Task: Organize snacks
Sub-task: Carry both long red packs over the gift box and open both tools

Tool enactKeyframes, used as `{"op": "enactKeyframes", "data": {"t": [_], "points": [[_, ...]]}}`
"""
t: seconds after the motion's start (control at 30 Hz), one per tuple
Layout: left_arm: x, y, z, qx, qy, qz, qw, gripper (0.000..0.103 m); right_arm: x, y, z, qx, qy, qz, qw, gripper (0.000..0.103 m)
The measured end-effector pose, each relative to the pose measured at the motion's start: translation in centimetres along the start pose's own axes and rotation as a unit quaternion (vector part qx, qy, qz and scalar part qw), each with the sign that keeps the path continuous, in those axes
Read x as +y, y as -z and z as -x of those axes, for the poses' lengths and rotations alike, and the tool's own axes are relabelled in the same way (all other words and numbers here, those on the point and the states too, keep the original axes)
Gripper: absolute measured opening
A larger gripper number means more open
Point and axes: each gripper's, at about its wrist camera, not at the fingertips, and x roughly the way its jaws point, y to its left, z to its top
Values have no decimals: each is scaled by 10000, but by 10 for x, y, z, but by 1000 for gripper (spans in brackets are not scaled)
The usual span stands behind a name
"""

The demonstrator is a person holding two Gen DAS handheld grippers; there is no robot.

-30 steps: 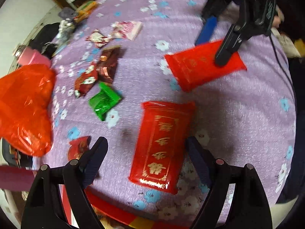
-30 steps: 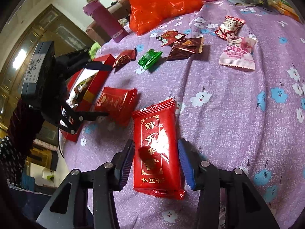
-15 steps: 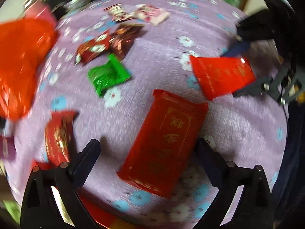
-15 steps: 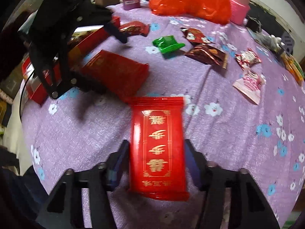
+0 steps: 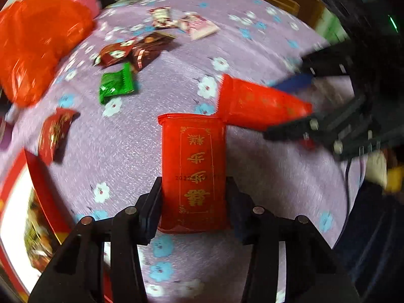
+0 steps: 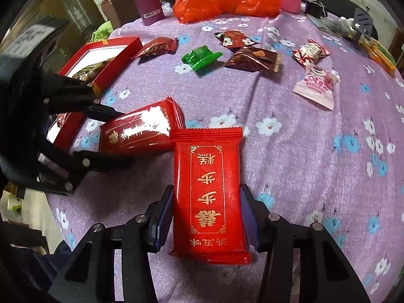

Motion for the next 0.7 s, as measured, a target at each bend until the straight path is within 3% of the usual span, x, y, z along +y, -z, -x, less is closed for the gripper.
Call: {"op": "enactKeyframes", "data": {"t": [0.13, 0.17, 0.23, 0.33, 0.5, 0.7], "points": [[2, 10, 11, -398, -335, 320, 9981, 44, -4, 1, 2, -85, -209, -190, 9996, 50], [5, 14, 16, -518, -261, 526, 9969, 44, -4, 1, 4, -116, -276, -212, 9993, 50], [12, 21, 26, -743, -261, 847, 9933, 44, -2, -3, 6, -169, -409, -245, 9987, 50], [20, 34, 52, -1165, -567, 1203, 9842, 44, 4, -15, 13, -304, -741, -276, 9964, 50], [47, 71, 97, -1592, -1430, 1971, 9568, 44, 32, -56, 14, -539, -1388, -264, 9885, 50], [94, 131, 128, -1462, -2384, 2919, 9147, 44, 105, -111, -19, -449, -2066, -37, 9774, 49]]}}
